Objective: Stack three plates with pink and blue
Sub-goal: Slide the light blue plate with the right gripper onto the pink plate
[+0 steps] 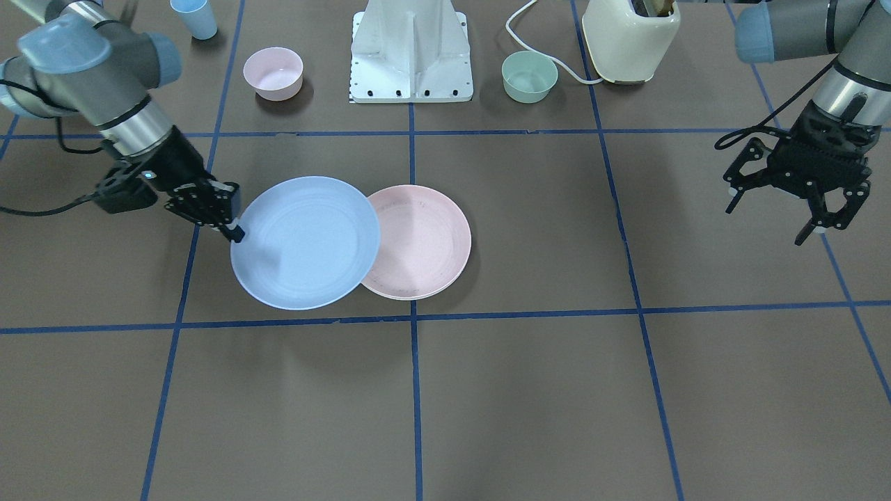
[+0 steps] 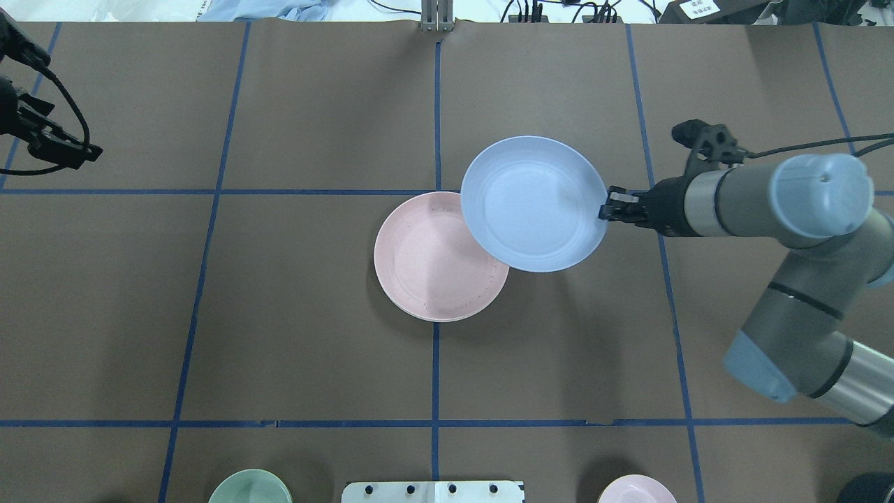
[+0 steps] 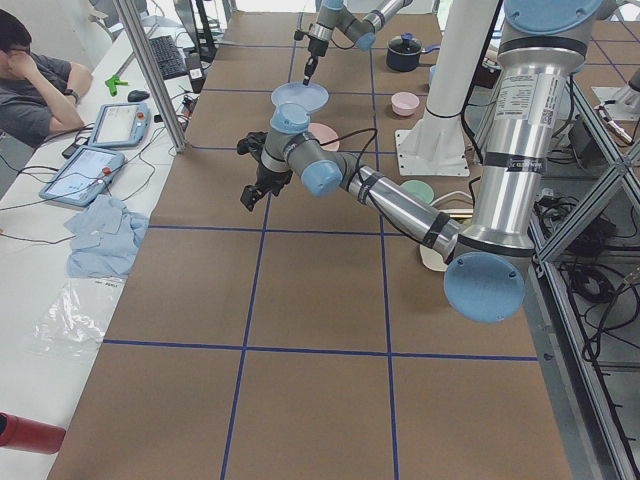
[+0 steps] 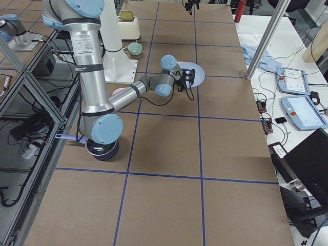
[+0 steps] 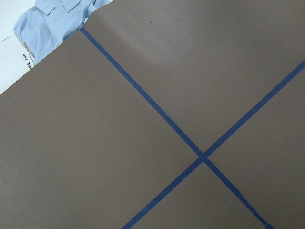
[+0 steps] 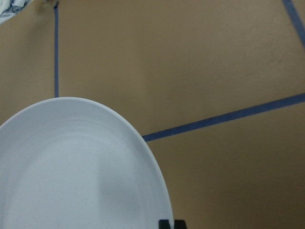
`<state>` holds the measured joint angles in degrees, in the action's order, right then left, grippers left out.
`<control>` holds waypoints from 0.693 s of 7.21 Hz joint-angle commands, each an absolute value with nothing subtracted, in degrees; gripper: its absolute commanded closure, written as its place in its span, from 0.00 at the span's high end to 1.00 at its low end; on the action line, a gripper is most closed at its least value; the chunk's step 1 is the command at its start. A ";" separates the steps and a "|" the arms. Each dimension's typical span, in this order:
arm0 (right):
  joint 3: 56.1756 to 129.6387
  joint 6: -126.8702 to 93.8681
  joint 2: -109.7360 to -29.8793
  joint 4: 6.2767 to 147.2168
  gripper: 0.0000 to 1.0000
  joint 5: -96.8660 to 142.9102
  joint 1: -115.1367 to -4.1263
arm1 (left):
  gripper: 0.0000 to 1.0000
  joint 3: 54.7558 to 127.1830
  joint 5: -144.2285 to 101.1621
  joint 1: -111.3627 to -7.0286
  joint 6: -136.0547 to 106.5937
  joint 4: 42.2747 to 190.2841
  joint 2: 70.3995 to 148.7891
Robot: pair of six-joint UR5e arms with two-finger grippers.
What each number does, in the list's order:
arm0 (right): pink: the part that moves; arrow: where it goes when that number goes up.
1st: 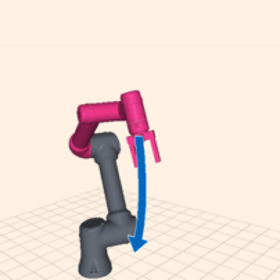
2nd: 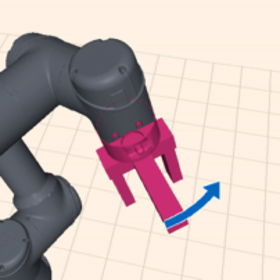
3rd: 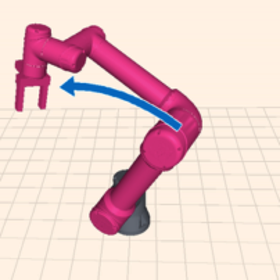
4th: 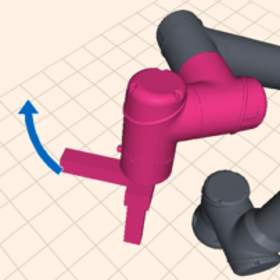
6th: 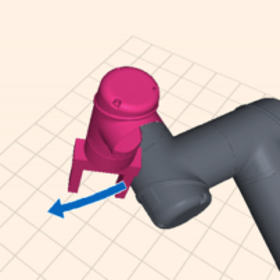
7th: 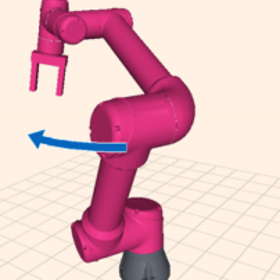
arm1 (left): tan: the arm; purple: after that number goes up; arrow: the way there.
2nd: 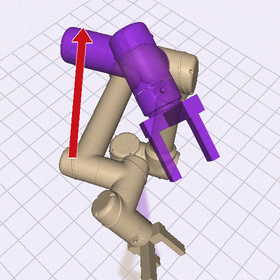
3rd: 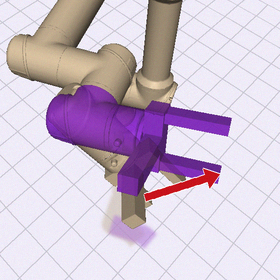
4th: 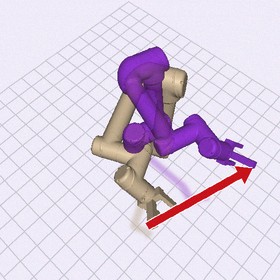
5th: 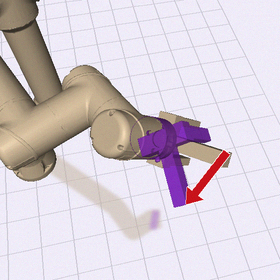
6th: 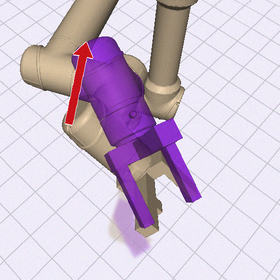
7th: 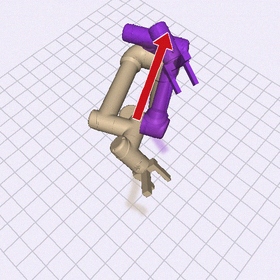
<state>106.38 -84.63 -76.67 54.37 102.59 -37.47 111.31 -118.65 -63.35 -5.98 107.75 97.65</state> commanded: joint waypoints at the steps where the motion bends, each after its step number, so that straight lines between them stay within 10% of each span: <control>1: 106.61 -89.98 -66.22 69.98 0.00 93.63 -28.86 | 1.00 111.27 -118.74 -63.37 -5.98 107.75 97.65; 4: 104.51 -90.53 -65.22 71.37 0.00 91.32 -26.46 | 1.00 110.83 -118.83 -63.28 -5.98 107.75 97.65; 5: 103.37 -90.53 -64.34 71.37 0.50 91.23 -26.46 | 1.00 110.74 -118.83 -63.28 -5.98 107.75 97.65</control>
<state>104.56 -90.47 -65.12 71.23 91.45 -26.64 110.87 -118.82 -63.29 -5.98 107.75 97.65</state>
